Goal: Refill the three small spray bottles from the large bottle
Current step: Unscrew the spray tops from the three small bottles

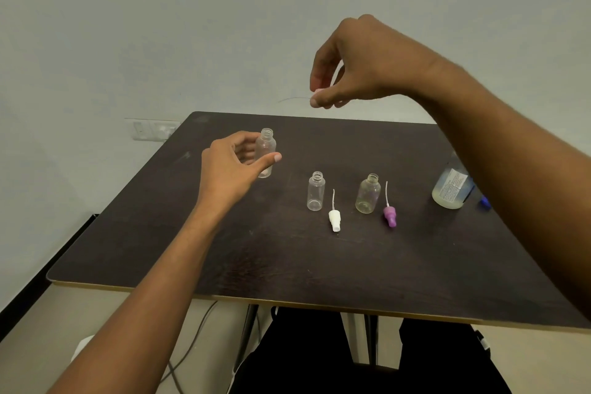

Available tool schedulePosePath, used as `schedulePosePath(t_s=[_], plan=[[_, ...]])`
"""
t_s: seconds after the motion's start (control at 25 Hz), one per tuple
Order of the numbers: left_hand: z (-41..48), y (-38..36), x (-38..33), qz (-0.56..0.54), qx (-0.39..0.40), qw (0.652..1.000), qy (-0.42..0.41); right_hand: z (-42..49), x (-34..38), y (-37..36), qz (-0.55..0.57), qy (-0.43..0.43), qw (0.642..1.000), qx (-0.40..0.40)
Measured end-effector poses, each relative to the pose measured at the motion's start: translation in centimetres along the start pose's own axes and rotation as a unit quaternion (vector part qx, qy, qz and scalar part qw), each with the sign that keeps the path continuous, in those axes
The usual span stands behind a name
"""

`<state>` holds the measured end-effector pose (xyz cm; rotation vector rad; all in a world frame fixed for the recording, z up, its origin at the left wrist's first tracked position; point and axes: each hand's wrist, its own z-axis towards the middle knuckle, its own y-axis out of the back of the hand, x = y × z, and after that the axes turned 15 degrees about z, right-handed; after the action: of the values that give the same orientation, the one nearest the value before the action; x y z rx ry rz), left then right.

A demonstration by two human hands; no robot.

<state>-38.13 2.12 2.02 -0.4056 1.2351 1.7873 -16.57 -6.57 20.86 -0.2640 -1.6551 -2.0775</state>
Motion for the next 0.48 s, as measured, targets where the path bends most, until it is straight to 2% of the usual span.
schedulePosePath(t_s=[0.24, 0.48], plan=[[-0.5, -0.2, 1.9, 0.022, 0.017, 1.0, 0.011, -2.2, 0.1, -5.9, 0.017, -0.047, 0.997, -0.055], [-1.2, -0.7, 4.6, 0.029, 0.062, 0.997, 0.033, -3.7, -1.3, -13.9, 0.08, -0.119, 0.983, -0.117]])
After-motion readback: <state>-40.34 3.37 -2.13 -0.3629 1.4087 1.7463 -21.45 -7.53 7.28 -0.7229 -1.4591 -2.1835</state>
